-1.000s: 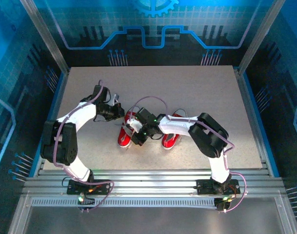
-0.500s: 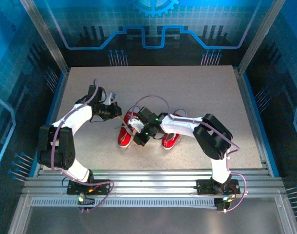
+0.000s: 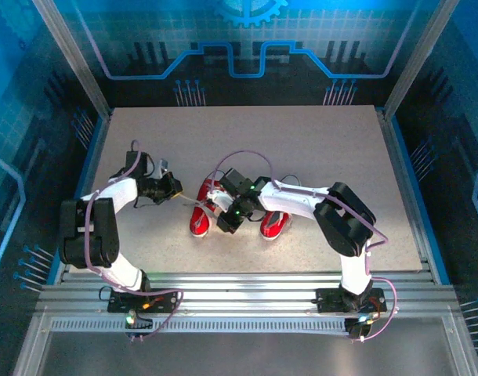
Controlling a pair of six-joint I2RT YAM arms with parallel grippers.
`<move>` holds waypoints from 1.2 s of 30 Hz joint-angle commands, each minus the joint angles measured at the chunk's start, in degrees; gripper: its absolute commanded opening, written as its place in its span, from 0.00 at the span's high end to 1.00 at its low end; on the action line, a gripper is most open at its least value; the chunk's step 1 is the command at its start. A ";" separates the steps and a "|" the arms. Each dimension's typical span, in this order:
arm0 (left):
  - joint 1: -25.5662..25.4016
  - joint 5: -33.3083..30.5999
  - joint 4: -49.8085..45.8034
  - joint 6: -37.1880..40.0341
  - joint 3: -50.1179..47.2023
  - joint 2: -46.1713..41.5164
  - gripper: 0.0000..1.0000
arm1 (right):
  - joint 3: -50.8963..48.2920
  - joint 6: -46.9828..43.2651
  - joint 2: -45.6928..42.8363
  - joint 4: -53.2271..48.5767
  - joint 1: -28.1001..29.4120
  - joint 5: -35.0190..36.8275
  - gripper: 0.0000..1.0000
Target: Tie the shoes
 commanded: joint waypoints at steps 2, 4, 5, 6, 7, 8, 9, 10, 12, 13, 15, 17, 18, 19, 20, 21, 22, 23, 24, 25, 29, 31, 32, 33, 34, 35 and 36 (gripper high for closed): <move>0.94 1.44 4.76 -2.06 -2.11 0.39 1.00 | 0.78 -0.34 -0.25 -3.33 -1.99 -1.75 1.00; 1.35 0.90 6.00 -2.81 -3.38 -0.06 1.00 | 0.89 -0.05 0.15 -3.87 -2.85 -2.08 1.00; 1.59 0.80 6.42 -3.07 -3.84 -0.13 1.00 | 1.04 -0.02 0.55 -4.23 -3.24 -2.35 1.00; 1.88 0.80 6.77 -3.19 -4.18 -0.08 1.00 | 1.29 -0.11 0.91 -4.80 -3.71 -2.95 1.00; 2.08 0.69 6.66 -3.16 -4.42 -0.01 1.00 | 1.60 -0.25 1.37 -5.41 -4.02 -3.22 1.00; 2.16 0.29 6.74 -3.28 -4.81 -0.26 1.00 | 1.89 -0.42 1.75 -5.91 -4.09 -2.94 1.00; 2.39 -0.35 7.39 -3.58 -5.46 -0.66 1.00 | 2.08 -0.69 1.97 -6.16 -4.27 -2.79 1.00; 2.80 -0.35 7.73 -3.77 -5.96 -0.71 1.00 | 2.25 -0.80 2.27 -6.34 -4.50 -3.15 1.00; 3.61 0.37 8.68 -4.38 -6.71 -0.35 1.00 | 2.76 -0.97 2.91 -6.82 -4.94 -3.76 1.00; 3.91 0.42 8.87 -4.40 -6.91 -0.16 1.00 | 3.31 -1.24 3.26 -7.38 -5.08 -3.97 1.00; 4.09 0.06 9.11 -4.59 -7.37 -0.16 1.00 | 4.38 -1.65 3.93 -8.65 -5.26 -4.28 1.00; 4.42 -0.17 10.17 -5.21 -8.22 -0.42 1.00 | 4.68 -1.71 4.07 -9.10 -5.48 -3.91 1.00; 4.67 -0.17 9.82 -5.05 -8.17 -0.26 1.00 | 4.55 -1.61 3.99 -9.02 -5.67 -3.93 1.00; 4.96 -0.29 10.41 -5.20 -8.61 -0.31 1.00 | 4.35 -1.55 3.83 -8.93 -5.86 -3.76 1.00; 5.27 -0.12 10.76 -5.41 -8.86 -0.26 1.00 | 4.32 -1.58 3.72 -9.05 -6.07 -3.64 1.00; 5.51 -0.28 10.72 -5.39 -8.95 -0.31 1.00 | 4.25 -1.52 3.49 -9.08 -6.38 -3.10 1.00; 5.52 -0.43 10.96 -5.52 -9.20 -0.47 1.00 | 4.30 -1.56 3.29 -9.37 -6.72 -3.25 1.00; 5.56 -0.57 11.28 -5.81 -9.50 -0.72 1.00 | 4.61 -1.57 3.20 -9.89 -7.03 -3.27 1.00; 5.52 -0.93 11.84 -6.39 -10.19 -1.13 1.00 | 4.95 -1.84 3.11 -10.31 -7.31 -3.06 1.00; 5.52 -1.03 12.22 -6.67 -10.75 -1.50 1.00 | 5.47 -2.29 3.12 -11.11 -7.59 -2.84 1.00; 5.52 -0.88 11.58 -5.64 -11.80 -4.20 0.99 | 7.99 -3.86 2.73 -12.12 -8.09 -1.26 0.94; 5.43 -0.79 7.67 -4.22 -9.99 -6.74 0.64 | 9.52 -3.66 1.47 -12.69 -8.73 -0.48 0.58; 5.43 -1.49 5.56 -3.24 -8.94 -8.47 0.58 | 10.03 -3.70 0.53 -12.68 -8.90 0.08 0.53; 5.45 -2.38 3.00 -1.98 -7.49 -10.72 0.54 | 10.77 -3.84 -0.59 -12.97 -9.25 0.60 0.47; 5.52 -3.53 0.39 -0.74 -5.63 -12.98 0.49 | 11.60 -4.09 -1.82 -13.50 -9.46 1.18 0.42; 5.60 -4.64 -1.86 0.45 -3.78 -14.82 0.46 | 12.33 -4.40 -2.93 -14.07 -9.67 1.74 0.40; 5.82 -5.78 -4.40 1.73 -1.69 -16.79 0.45 | 13.12 -4.73 -4.27 -14.89 -9.99 2.55 0.38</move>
